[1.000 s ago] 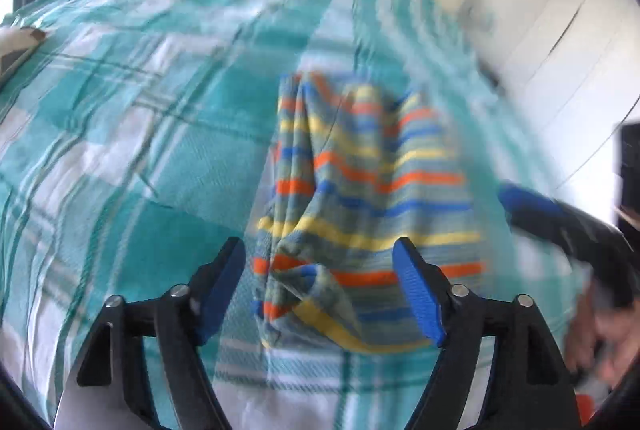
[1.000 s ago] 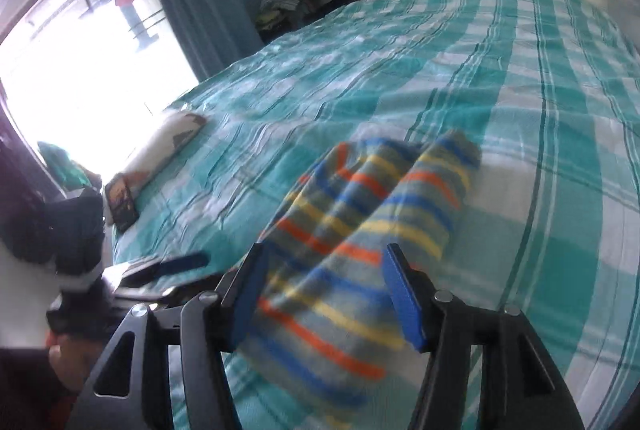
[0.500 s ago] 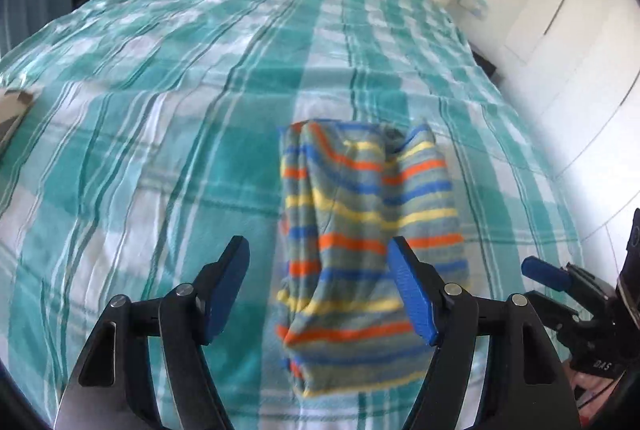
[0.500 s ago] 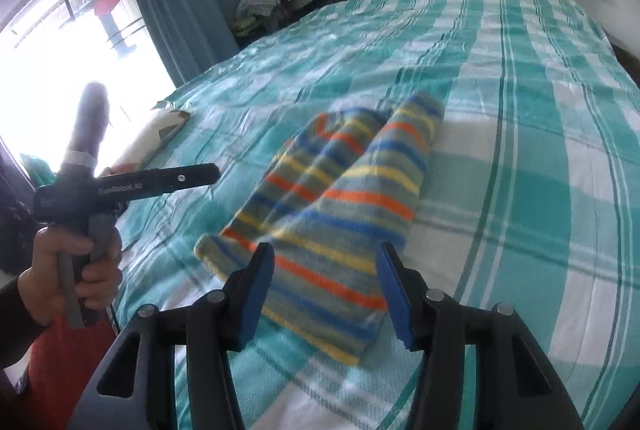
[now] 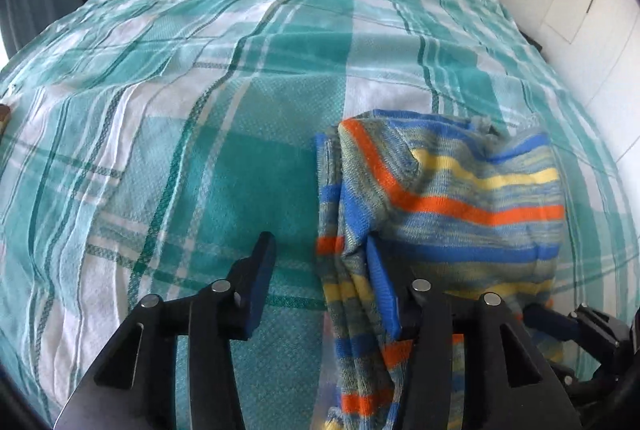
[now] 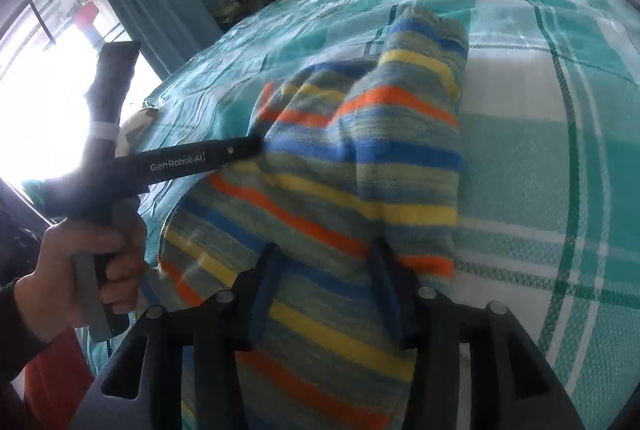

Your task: Fold small clothes

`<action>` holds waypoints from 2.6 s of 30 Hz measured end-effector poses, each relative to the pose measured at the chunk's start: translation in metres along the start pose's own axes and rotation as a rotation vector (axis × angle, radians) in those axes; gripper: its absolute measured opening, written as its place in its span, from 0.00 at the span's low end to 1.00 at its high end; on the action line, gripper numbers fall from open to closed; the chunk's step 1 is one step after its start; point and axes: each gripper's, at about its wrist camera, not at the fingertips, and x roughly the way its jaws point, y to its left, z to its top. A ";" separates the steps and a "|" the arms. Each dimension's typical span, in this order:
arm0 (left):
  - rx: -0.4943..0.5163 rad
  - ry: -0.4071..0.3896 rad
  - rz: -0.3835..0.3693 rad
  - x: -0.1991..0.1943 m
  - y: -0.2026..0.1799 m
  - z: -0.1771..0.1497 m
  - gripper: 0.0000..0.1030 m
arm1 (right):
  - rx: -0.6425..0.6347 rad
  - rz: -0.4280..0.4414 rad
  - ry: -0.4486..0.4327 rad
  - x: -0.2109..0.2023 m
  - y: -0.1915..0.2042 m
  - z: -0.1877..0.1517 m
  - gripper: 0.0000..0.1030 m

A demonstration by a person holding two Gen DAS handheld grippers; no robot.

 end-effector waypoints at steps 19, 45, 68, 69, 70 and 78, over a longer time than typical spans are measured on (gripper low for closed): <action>-0.014 0.004 -0.060 -0.151 0.019 -0.158 0.94 | -0.017 -0.222 -0.143 -0.134 0.074 -0.121 0.92; 0.239 0.131 0.083 -0.097 -0.038 -0.212 1.00 | 0.044 -0.537 0.012 -0.117 0.043 -0.212 1.00; 0.253 0.142 0.090 -0.097 -0.040 -0.211 1.00 | 0.045 -0.561 0.042 -0.114 0.044 -0.211 1.00; 0.252 0.154 0.081 -0.098 -0.039 -0.209 1.00 | 0.052 -0.556 0.047 -0.115 0.044 -0.210 1.00; 0.256 0.177 0.077 -0.101 -0.038 -0.205 1.00 | 0.072 -0.541 0.062 -0.117 0.042 -0.208 1.00; 0.006 0.012 -0.170 -0.126 0.030 -0.101 0.99 | 0.294 -0.191 -0.048 -0.169 -0.003 -0.136 0.98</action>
